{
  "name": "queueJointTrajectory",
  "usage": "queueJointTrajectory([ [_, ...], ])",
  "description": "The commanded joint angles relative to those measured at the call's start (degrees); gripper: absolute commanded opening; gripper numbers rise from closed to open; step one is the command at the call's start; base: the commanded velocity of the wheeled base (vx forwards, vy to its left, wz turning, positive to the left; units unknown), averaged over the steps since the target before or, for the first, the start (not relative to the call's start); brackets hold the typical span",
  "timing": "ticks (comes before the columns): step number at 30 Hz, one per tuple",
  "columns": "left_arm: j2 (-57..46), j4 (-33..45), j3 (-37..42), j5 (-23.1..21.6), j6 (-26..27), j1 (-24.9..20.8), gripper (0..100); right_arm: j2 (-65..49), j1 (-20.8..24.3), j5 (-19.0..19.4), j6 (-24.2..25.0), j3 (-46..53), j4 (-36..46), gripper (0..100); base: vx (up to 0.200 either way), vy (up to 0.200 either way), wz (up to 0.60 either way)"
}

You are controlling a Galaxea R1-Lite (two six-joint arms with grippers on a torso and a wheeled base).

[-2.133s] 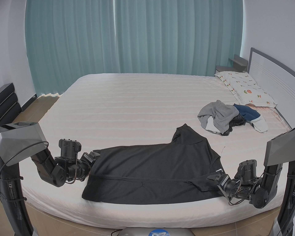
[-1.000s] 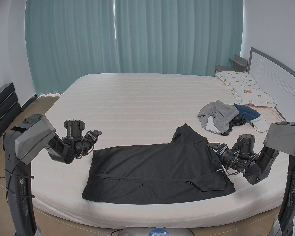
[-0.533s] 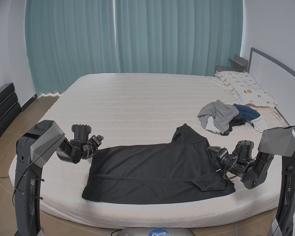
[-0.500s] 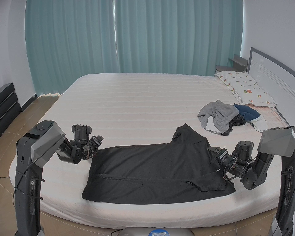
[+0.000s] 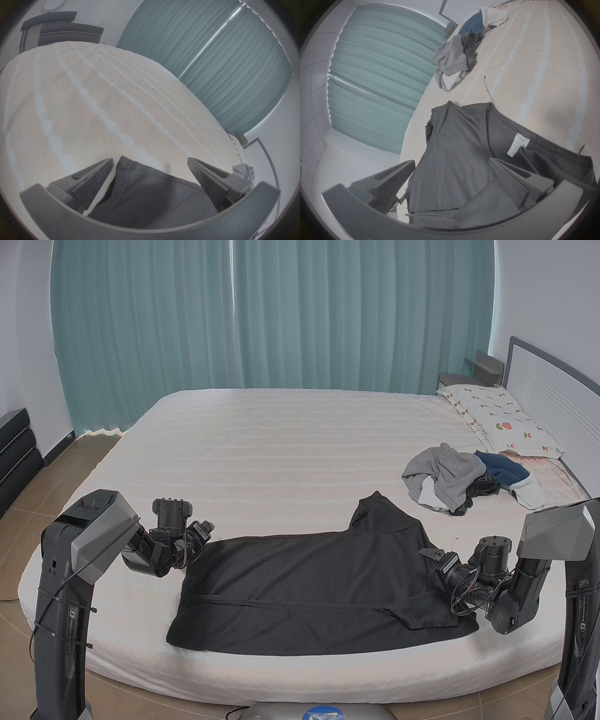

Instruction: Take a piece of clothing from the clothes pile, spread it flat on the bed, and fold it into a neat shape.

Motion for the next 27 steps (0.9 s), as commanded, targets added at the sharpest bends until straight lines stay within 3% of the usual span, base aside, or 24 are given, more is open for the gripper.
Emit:
queueJointTrajectory([
  [1, 1.0, 0.0, -1.1, -0.1, 0.4, 0.0, 0, 0.3, 0.0, 0.0, 0.0, 0.1, 0.0, 100, 0.000, 0.000, 0.00],
  [6, 0.7, -0.2, -0.5, 0.3, 0.4, 0.0, 0, -0.2, 0.1, -0.9, -0.5, -0.6, 0.1, 100, 0.000, 0.000, 0.00],
  [13, -1.4, -3.7, 3.7, 2.9, -0.6, 0.3, 0, -1.6, -0.1, -1.6, -5.9, -7.7, 4.5, 100, 0.000, 0.000, 0.00],
  [18, -3.4, -10.2, 8.0, 2.5, -1.1, 0.4, 0, 1.2, -1.4, -1.4, -19.6, -17.0, 13.2, 100, 0.000, 0.000, 0.00],
  [21, -3.7, -11.1, 8.5, 2.2, -1.1, 0.5, 0, 2.5, -2.2, -0.8, -23.1, -22.6, 15.5, 100, 0.000, 0.000, 0.00],
  [27, -3.8, -11.2, 8.6, 1.2, -1.3, 0.5, 0, 6.9, -3.5, 1.0, -25.3, -43.6, 37.8, 100, 0.000, 0.000, 0.00],
])
